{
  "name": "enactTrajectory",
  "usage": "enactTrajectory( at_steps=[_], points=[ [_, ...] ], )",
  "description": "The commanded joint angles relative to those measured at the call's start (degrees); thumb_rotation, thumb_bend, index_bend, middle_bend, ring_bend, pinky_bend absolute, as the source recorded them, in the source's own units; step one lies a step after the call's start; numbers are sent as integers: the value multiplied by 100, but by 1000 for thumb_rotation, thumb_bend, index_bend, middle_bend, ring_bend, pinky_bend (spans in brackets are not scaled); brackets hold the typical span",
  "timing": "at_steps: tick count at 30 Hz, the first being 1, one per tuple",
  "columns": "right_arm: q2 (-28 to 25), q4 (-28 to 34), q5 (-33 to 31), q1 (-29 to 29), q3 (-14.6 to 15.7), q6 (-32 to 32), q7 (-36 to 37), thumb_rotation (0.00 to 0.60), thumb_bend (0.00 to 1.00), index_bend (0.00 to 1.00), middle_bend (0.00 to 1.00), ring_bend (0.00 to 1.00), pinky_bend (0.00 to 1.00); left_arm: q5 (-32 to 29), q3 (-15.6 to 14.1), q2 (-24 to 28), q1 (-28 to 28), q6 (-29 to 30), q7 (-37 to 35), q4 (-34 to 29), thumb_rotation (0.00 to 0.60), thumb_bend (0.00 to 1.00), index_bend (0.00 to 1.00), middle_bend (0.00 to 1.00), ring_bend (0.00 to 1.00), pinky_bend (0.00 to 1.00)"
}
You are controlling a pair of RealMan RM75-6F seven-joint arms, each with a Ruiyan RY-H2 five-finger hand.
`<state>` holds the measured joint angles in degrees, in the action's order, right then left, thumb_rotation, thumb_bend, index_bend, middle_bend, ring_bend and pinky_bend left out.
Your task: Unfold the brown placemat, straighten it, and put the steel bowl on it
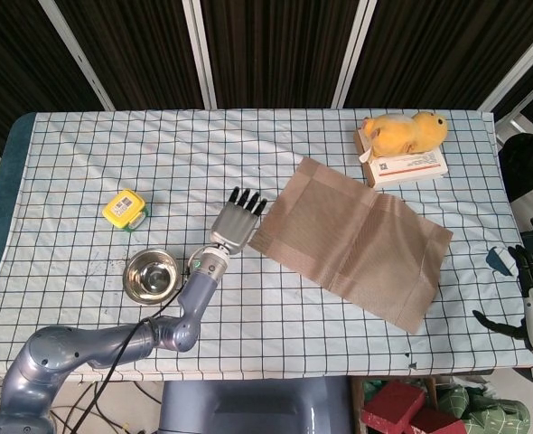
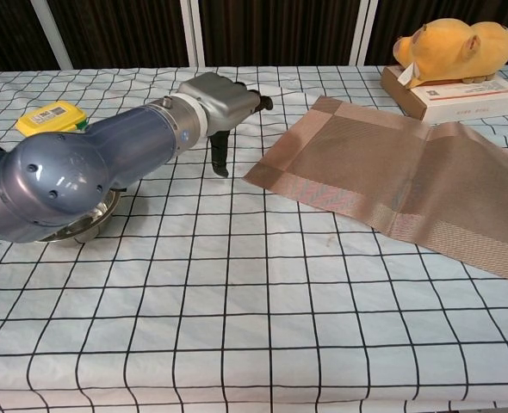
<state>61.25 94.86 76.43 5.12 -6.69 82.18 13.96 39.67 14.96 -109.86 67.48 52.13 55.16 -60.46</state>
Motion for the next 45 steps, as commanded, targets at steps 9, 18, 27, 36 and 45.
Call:
enactTrajectory(
  at_steps=[9,18,27,36,45],
  points=[
    [-15,2,-9,-25,-57,-50,90,600,64,0,0,0,161,167,72,-652,265,-292,-235,946,600,104,67,61,13,85],
    [-29,2,-19,-32,-87,-112,129,600,70,0,0,0,161,485,102,-976,362,-406,-494,1451,600,127,89,78,16,87],
    [-36,17,-37,-42,-116,-153,146,600,75,0,0,0,161,924,154,-1129,349,-393,-979,1650,600,255,157,133,40,117],
    [-40,34,-50,-49,-131,-181,151,600,97,0,0,0,161,1287,176,-1123,321,-363,-1361,1685,600,318,187,153,51,127],
    [-46,49,-58,-53,-143,-214,174,600,100,0,0,0,161,1506,217,-1217,319,-382,-1596,1859,600,318,402,175,51,143]
  ],
)
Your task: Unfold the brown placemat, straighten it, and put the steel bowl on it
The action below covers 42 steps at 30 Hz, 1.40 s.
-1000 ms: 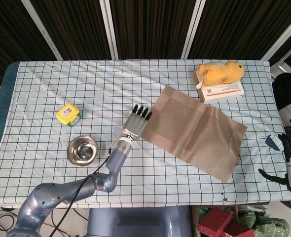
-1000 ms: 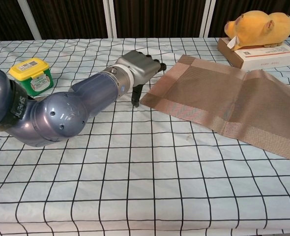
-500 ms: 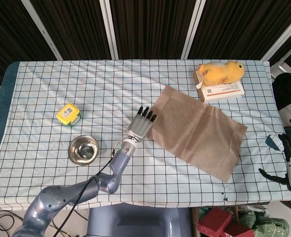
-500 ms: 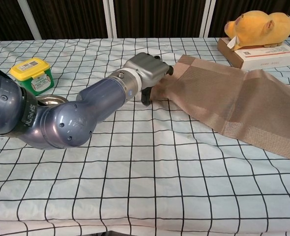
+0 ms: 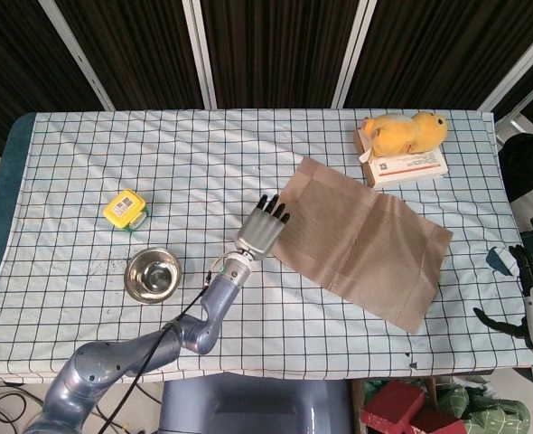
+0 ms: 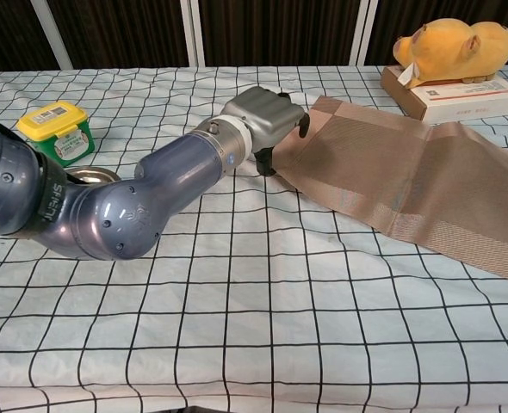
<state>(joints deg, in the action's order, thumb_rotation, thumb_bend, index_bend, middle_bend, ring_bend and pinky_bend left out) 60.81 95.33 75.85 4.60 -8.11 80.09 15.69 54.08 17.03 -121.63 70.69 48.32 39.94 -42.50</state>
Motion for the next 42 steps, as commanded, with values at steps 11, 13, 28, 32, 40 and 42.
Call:
enactTrajectory(
  at_steps=[11,13,28,32,40,42],
  points=[
    [-13,18,-2,-6,-4,-38,4,600,106,0,0,0,161,357,35,-120,-7,71,-312,331,600,342,553,197,51,145],
    [-15,23,-2,-8,-5,-42,8,600,107,0,0,0,161,378,44,-121,-11,64,-324,353,600,364,554,201,51,145],
    [-23,25,6,-26,-17,-43,18,600,111,0,0,0,161,540,59,150,-275,201,-256,-44,600,455,590,224,53,146],
    [-25,23,7,-32,-22,-39,26,600,111,0,0,0,161,576,29,414,-478,394,-197,-513,600,453,594,222,53,146],
    [-23,36,31,-33,-19,-44,24,600,111,0,0,0,161,553,-180,1522,-1159,917,204,-2294,600,453,600,222,53,146],
    [-20,36,35,-33,-20,-41,15,600,111,0,0,0,161,576,-260,1806,-1306,1021,269,-2796,600,453,600,221,53,146]
  ],
)
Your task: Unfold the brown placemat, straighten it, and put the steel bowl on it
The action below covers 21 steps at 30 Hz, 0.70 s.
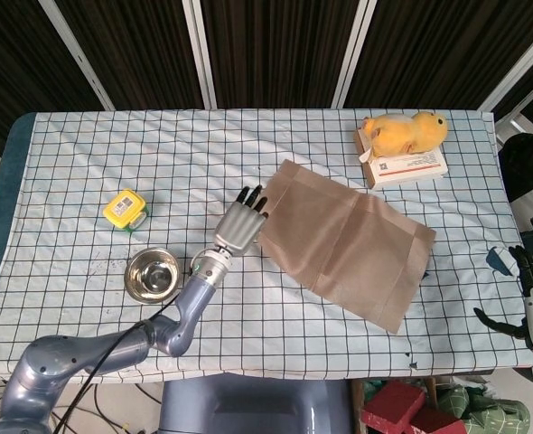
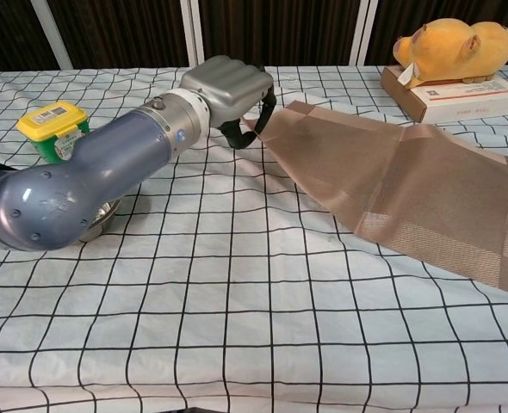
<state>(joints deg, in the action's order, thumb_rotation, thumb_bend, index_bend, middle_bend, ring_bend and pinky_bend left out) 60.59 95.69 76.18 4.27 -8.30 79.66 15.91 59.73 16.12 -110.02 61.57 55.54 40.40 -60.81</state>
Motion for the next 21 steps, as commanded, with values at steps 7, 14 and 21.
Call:
enactTrajectory(
  at_steps=[7,14,21],
  points=[
    [15,0,-32,2,-13,2,-88,600,111,0,0,0,161,320,-638,1494,-846,612,362,-2687,600,453,598,221,53,146],
    [19,9,-26,-5,-14,14,-112,600,111,0,0,0,161,529,-1046,1877,-1065,718,566,-3848,600,453,597,226,53,146],
    [18,10,-46,-12,-29,17,-96,600,111,0,0,0,161,663,-1458,2083,-1204,724,859,-4519,600,453,598,229,53,146]
  ],
)
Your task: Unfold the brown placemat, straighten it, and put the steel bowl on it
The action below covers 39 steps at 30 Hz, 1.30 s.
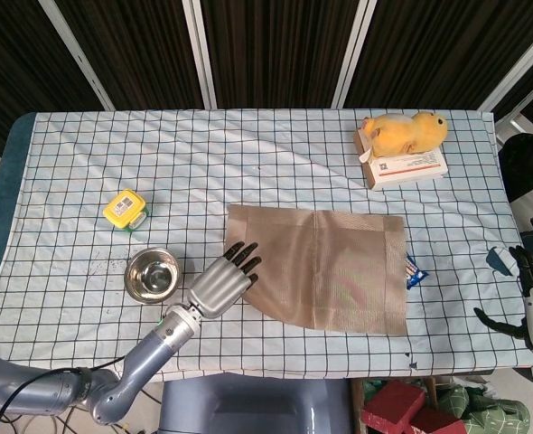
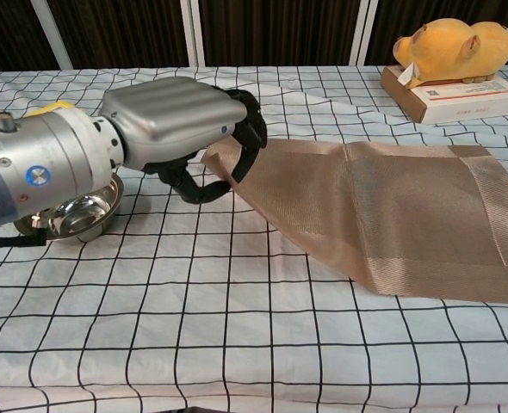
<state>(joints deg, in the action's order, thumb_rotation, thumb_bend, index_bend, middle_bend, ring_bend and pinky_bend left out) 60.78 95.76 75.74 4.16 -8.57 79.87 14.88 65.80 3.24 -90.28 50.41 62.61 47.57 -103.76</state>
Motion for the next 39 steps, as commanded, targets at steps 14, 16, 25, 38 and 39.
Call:
enactTrajectory(
  at_steps=[14,16,25,38,39],
  points=[
    [-8,4,-8,4,-11,-28,24,600,111,0,0,0,161,240,-637,359,-284,-23,377,-669,600,453,598,231,53,146],
    [-9,6,-7,4,-10,-31,28,600,110,0,0,0,161,252,-696,399,-322,-25,385,-700,600,453,598,231,53,146],
    [-15,27,-16,8,-10,-53,22,600,111,0,0,0,161,274,-841,585,-441,-43,428,-779,600,453,597,231,53,146],
    [-22,48,-25,5,-5,-66,1,600,110,0,0,0,161,358,-922,720,-544,-124,396,-885,600,62,358,141,53,122],
    [-23,49,-25,5,-5,-67,1,600,111,0,0,0,161,376,-916,717,-555,-123,365,-884,600,45,343,136,53,122]
  ],
)
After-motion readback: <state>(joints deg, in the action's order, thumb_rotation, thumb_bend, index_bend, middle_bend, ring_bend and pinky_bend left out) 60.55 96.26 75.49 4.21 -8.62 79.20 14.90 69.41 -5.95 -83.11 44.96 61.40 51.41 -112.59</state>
